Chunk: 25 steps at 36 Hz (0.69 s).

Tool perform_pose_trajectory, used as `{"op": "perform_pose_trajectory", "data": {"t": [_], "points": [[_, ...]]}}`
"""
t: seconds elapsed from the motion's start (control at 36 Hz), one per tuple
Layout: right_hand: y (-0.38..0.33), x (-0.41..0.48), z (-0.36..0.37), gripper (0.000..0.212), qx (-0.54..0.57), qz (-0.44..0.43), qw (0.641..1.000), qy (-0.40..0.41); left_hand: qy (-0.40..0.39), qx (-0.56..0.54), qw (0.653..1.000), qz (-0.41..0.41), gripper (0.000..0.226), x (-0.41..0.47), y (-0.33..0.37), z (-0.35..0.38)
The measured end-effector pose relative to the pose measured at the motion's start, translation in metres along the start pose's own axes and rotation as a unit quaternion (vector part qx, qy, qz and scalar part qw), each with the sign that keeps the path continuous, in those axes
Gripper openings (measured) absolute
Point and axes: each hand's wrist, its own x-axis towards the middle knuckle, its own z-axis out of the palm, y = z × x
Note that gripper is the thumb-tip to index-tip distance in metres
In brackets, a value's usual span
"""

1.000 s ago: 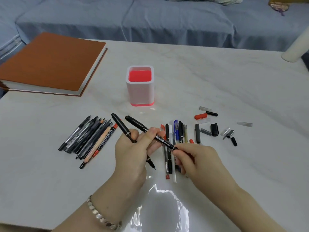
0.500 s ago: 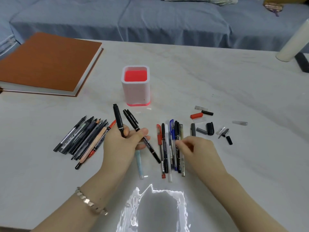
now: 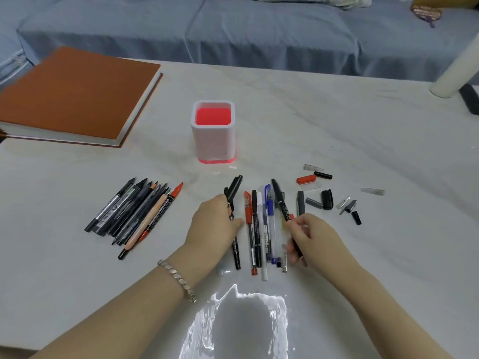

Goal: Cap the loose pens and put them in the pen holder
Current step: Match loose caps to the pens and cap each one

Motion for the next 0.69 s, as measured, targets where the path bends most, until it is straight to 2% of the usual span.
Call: {"op": "perform_pose_trajectory", "data": {"t": [0.06, 0.14, 0.17, 0.22, 0.25, 0.28, 0.33, 0.39, 0.44, 0.56, 0.64, 0.69], "points": [[0.000, -0.006, -0.004, 0.012, 0.085, 0.008, 0.996, -0.026, -0.005, 0.008, 1.000, 0.005, 0.028, -0.001, 0.001, -0.001], [-0.003, -0.013, -0.008, 0.023, 0.190, 0.015, 0.980, -0.064, 0.005, 0.048, 0.999, 0.021, 0.025, -0.006, 0.005, -0.006], [-0.005, -0.016, -0.008, 0.025, 0.211, 0.009, 0.975, -0.066, 0.012, 0.031, 0.999, 0.028, 0.024, -0.008, 0.006, -0.008], [-0.012, -0.020, -0.009, 0.025, 0.230, -0.012, 0.971, -0.062, 0.019, -0.119, 0.993, 0.016, 0.024, -0.013, 0.012, -0.012], [-0.015, -0.021, -0.008, 0.024, 0.223, -0.027, 0.973, -0.061, 0.013, -0.223, 0.975, -0.001, 0.032, -0.017, 0.016, -0.014], [-0.018, -0.023, -0.007, 0.024, 0.205, -0.044, 0.976, -0.059, 0.000, -0.323, 0.946, -0.020, 0.040, -0.021, 0.019, -0.017], [-0.024, -0.025, -0.003, 0.024, 0.128, -0.099, 0.986, -0.048, -0.042, -0.476, 0.877, -0.055, 0.042, -0.029, 0.024, -0.020], [-0.027, -0.028, 0.001, 0.021, 0.043, -0.153, 0.987, -0.028, -0.050, -0.561, 0.822, -0.080, 0.040, -0.035, 0.027, -0.021], [-0.028, -0.031, 0.003, 0.020, -0.023, -0.182, 0.983, -0.004, -0.030, -0.610, 0.786, -0.094, 0.041, -0.038, 0.029, -0.021], [-0.030, -0.036, 0.007, 0.027, -0.132, -0.225, 0.964, 0.040, 0.022, -0.625, 0.771, -0.121, 0.046, -0.043, 0.030, -0.022], [-0.025, -0.035, 0.015, 0.041, -0.219, -0.257, 0.938, 0.076, 0.045, -0.629, 0.763, -0.141, 0.048, -0.046, 0.032, -0.022], [-0.022, -0.032, 0.017, 0.038, -0.261, -0.278, 0.919, 0.096, 0.054, -0.636, 0.754, -0.153, 0.049, -0.047, 0.033, -0.022]]}}
